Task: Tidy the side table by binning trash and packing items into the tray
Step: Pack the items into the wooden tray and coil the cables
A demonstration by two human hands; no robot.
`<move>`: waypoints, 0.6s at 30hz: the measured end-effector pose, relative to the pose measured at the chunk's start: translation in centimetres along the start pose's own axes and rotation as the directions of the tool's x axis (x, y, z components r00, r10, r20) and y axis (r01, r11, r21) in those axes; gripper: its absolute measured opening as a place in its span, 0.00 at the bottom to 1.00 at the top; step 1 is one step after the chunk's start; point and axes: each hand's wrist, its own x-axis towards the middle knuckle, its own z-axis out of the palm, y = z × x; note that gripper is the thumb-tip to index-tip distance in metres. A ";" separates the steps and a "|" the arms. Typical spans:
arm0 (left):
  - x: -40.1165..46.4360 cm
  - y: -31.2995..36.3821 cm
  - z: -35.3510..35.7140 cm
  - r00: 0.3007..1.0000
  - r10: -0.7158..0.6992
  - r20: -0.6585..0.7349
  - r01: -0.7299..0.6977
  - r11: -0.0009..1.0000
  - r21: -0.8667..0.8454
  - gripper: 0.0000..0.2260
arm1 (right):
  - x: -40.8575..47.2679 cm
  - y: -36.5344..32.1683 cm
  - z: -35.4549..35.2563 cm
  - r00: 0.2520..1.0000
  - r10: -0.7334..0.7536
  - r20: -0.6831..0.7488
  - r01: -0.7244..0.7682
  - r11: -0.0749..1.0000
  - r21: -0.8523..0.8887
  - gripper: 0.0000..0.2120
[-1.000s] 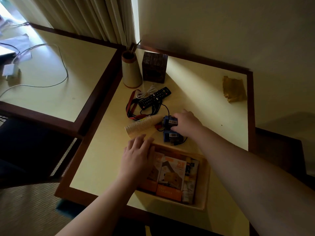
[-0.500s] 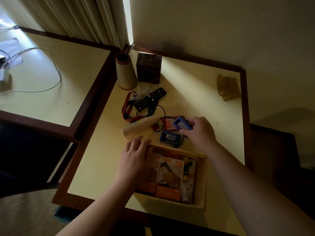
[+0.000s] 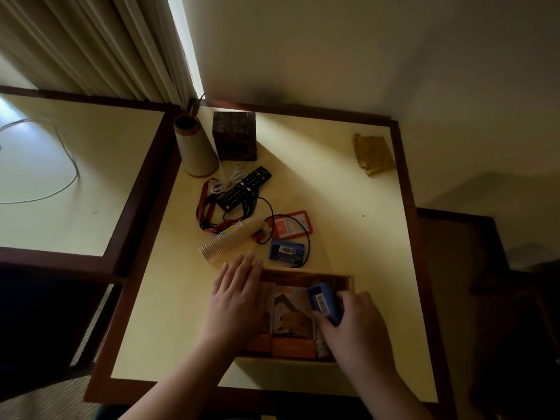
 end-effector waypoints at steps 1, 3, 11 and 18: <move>0.0 -0.1 0.0 1.000 -0.008 0.002 0.008 1.000 -0.012 0.26 | 0.5 -0.1 0.3 0.999 -0.014 -0.031 0.012 0.998 -0.062 0.23; 0.2 -0.1 -0.1 0.999 -0.032 0.009 0.032 0.999 -0.038 0.26 | 1.4 -0.3 0.7 0.992 -0.060 -0.115 0.046 0.991 -0.124 0.20; 0.2 -0.5 -0.5 0.997 -0.050 0.058 0.056 0.993 -0.100 0.27 | 3.3 0.1 0.4 0.977 -0.204 -0.061 0.186 0.957 -0.220 0.09; 0.2 -0.9 -0.5 0.998 -0.025 0.059 0.032 0.994 -0.108 0.26 | 2.6 -0.8 -1.7 0.907 -0.349 0.235 0.418 0.813 -0.406 0.14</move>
